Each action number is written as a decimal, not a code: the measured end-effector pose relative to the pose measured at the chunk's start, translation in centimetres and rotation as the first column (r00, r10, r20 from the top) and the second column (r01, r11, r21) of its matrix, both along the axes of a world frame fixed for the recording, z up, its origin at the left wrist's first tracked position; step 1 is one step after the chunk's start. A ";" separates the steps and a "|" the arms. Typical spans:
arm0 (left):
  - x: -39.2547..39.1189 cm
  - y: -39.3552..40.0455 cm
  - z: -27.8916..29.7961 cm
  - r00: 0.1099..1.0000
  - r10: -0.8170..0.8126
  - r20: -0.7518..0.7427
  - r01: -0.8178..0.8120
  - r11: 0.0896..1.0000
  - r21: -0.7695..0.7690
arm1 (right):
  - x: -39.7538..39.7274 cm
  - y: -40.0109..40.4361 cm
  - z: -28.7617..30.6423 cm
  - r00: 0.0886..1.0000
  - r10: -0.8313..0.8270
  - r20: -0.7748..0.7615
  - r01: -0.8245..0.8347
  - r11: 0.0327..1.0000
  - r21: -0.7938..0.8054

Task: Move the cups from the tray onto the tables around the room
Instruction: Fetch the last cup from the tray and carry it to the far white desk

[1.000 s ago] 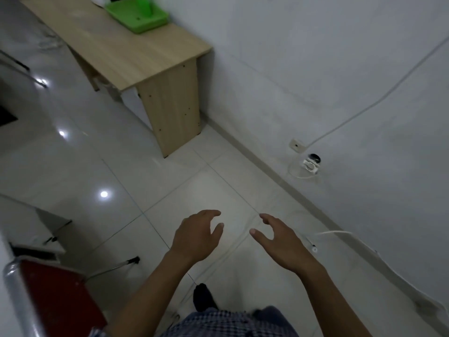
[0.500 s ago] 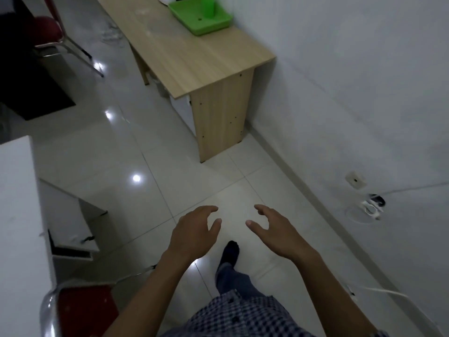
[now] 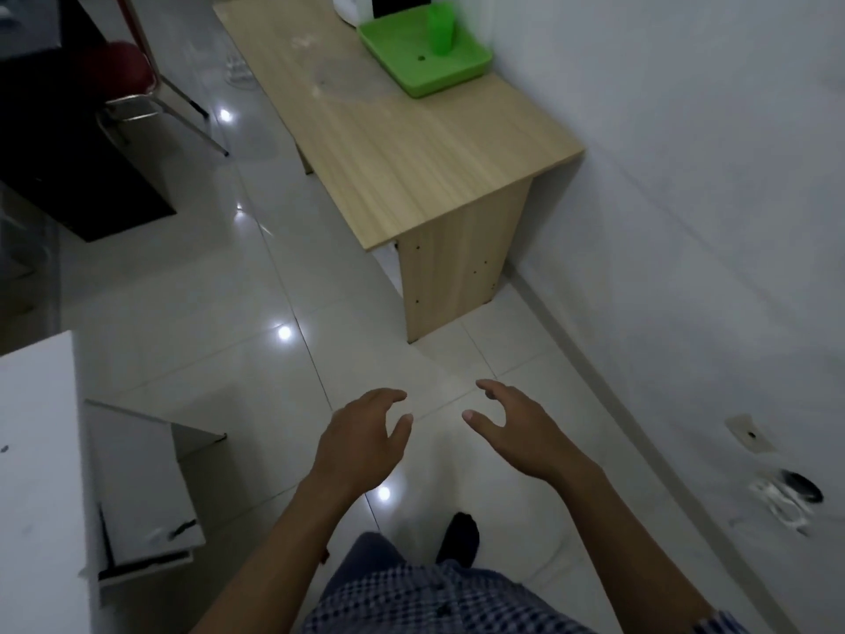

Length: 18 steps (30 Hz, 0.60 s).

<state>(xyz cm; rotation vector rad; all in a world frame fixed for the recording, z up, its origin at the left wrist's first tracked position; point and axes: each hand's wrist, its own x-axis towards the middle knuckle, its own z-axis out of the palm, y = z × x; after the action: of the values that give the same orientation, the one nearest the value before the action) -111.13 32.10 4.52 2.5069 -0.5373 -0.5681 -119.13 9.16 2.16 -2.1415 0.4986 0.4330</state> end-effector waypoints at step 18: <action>31.1 5.3 0.2 0.993 -0.087 0.086 0.093 0.994 -0.065 | 30.7 5.8 2.1 0.995 -0.079 0.066 0.084 0.994 -0.075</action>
<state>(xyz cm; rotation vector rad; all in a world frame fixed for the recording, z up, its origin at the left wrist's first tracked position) -80.06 37.39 4.67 2.4593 -0.6923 -0.4723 -88.48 15.01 4.22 -2.1929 0.5729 0.3040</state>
